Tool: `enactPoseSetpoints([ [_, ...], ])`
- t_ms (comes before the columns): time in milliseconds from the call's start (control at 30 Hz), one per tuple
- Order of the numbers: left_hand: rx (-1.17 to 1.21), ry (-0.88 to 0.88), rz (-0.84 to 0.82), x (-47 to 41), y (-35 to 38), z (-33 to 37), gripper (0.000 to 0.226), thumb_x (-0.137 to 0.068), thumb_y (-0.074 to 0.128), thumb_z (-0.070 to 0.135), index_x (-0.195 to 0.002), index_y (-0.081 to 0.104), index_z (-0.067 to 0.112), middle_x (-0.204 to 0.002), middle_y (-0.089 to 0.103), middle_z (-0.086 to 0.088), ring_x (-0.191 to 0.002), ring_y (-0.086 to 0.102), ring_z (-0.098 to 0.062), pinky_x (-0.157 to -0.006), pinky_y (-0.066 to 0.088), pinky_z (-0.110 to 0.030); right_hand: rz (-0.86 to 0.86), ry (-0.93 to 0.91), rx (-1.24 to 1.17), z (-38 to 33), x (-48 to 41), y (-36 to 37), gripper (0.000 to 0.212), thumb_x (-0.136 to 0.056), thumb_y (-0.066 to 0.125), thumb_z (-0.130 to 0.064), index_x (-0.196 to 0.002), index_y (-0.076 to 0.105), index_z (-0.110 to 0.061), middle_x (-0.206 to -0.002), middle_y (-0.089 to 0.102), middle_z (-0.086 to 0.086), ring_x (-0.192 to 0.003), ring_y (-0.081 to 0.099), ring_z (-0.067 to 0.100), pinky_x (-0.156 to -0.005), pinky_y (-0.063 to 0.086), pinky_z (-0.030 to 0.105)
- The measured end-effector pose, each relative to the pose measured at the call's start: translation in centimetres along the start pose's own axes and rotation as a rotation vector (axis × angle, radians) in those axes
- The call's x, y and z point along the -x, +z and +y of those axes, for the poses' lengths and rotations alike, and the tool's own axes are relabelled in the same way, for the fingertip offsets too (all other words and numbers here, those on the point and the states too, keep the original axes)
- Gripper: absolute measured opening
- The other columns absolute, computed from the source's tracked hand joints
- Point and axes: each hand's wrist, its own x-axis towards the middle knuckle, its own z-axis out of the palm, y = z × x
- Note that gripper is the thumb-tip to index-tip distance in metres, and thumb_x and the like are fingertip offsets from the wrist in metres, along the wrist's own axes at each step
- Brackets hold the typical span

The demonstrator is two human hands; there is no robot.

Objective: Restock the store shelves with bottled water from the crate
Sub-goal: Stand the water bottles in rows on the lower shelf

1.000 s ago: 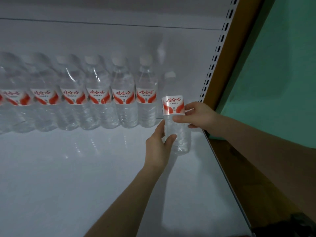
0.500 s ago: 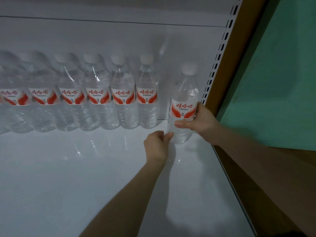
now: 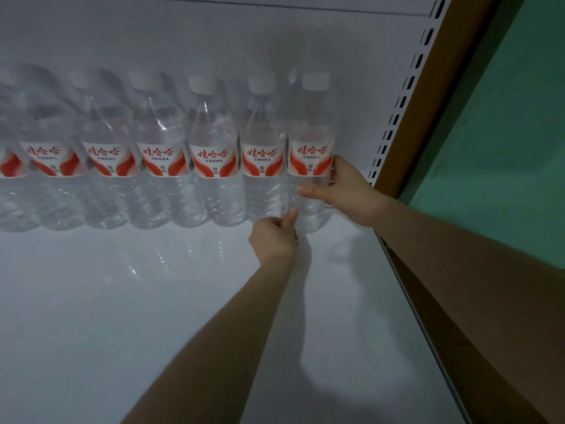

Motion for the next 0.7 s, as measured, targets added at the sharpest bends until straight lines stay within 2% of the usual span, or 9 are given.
enactPoseSetpoints([
  [133, 0.017, -0.025, 0.054, -0.8, 0.7, 0.1, 0.043, -0.091, 0.054, 0.038, -0.08, 0.069, -0.001, -0.082, 0.069, -0.014, -0.076, 0.061, -0.024, -0.074, 0.037, -0.025, -0.012, -0.041, 0.027, 0.2, -0.6, 0.1, 0.046, -0.08, 0.069, -0.006, -0.115, 0.044, -0.02, -0.106, 0.058, -0.01, -0.097, 0.056, 0.002, -0.082, 0.049, 0.018],
  [333, 0.069, -0.042, 0.08, -1.2, 1.0, -0.1, 0.038, -0.09, 0.057, 0.037, -0.073, 0.066, 0.004, -0.076, 0.067, -0.01, -0.077, 0.062, -0.025, -0.077, 0.04, -0.026, -0.022, -0.037, 0.172, 0.3, -1.0, -0.2, 0.062, -0.08, 0.071, -0.016, -0.133, 0.039, -0.017, -0.13, 0.055, 0.0, -0.118, 0.052, 0.015, -0.099, 0.044, 0.031],
  [533, 0.073, -0.092, 0.075, -1.5, 1.1, 0.0, 0.038, -0.089, 0.057, 0.037, -0.076, 0.068, 0.003, -0.08, 0.068, -0.01, -0.08, 0.061, -0.026, -0.076, 0.036, -0.025, 0.005, 0.014, 0.217, 0.1, -1.1, 0.3, 0.047, -0.08, 0.071, -0.017, -0.123, 0.054, -0.013, -0.123, 0.062, 0.003, -0.114, 0.057, 0.019, -0.1, 0.045, 0.039],
  [600, 0.063, -0.113, 0.075, -1.7, 1.1, 0.0, 0.037, -0.089, 0.058, 0.037, -0.076, 0.068, 0.004, -0.083, 0.069, -0.012, -0.083, 0.063, -0.028, -0.077, 0.039, -0.027, 0.046, 0.039, 0.197, 0.4, -1.3, 0.7, 0.049, -0.08, 0.071, -0.018, -0.125, 0.051, -0.011, -0.123, 0.061, 0.004, -0.115, 0.056, 0.022, -0.101, 0.045, 0.044],
  [700, 0.026, -0.124, 0.045, -1.8, 1.0, 0.1, 0.039, -0.089, 0.057, 0.038, -0.071, 0.066, 0.005, -0.083, 0.07, -0.013, -0.086, 0.064, -0.03, -0.083, 0.046, -0.031, 0.109, 0.066, 0.179, 0.5, -1.4, 1.3, 0.051, -0.081, 0.07, -0.018, -0.127, 0.047, -0.009, -0.127, 0.058, 0.006, -0.12, 0.053, 0.023, -0.103, 0.042, 0.044],
])
